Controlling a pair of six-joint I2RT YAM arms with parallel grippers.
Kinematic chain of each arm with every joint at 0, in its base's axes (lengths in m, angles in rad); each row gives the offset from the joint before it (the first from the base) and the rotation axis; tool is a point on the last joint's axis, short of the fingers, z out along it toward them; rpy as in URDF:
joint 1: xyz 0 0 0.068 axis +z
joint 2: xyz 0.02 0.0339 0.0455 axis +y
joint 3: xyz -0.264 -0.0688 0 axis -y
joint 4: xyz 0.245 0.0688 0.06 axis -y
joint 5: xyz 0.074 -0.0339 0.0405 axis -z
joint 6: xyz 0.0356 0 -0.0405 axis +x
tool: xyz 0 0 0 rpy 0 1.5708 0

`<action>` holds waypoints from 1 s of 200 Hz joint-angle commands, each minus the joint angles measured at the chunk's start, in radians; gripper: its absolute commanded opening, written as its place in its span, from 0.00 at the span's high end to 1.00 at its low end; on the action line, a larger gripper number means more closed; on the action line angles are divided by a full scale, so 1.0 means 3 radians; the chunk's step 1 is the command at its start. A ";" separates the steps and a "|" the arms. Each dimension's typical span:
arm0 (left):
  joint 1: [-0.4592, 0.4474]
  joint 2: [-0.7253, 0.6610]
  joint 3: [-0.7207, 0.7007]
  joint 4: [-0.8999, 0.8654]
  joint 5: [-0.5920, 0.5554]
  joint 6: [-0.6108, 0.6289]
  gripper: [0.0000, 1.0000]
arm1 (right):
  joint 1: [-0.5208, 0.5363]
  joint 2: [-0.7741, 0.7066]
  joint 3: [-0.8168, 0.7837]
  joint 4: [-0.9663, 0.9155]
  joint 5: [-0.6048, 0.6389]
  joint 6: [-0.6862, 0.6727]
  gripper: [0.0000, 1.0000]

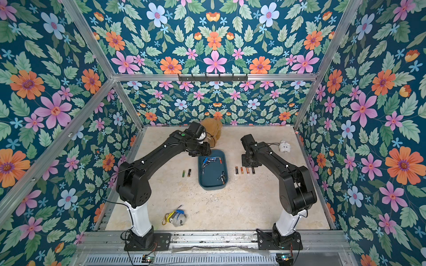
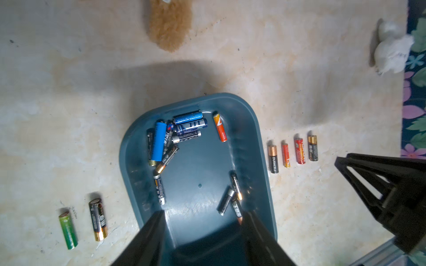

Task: Take the batteries out of the storage box
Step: Pick up the battery from the storage box.

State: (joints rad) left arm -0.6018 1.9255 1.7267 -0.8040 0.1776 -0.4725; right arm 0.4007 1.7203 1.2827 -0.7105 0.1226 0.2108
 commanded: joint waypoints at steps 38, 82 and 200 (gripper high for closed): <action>-0.0085 0.0275 0.0103 -0.0235 -0.0513 0.0086 0.52 | 0.0003 -0.0160 -0.0011 -0.0089 0.0005 0.0074 0.71; -0.0085 0.0441 0.0169 -0.0278 -0.0635 0.0250 0.55 | 0.0002 -0.0137 0.0024 -0.0118 0.0000 0.0090 0.71; -0.0106 0.0872 0.0403 -0.0394 -0.0830 0.0421 0.58 | 0.0012 -0.0066 0.0187 -0.0196 0.0016 0.0055 0.71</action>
State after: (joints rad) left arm -0.6323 2.1765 1.8427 -0.8970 -0.0490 -0.3607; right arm 0.4030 1.6936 1.3281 -0.7517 0.1226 0.2264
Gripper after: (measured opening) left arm 0.424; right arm 0.295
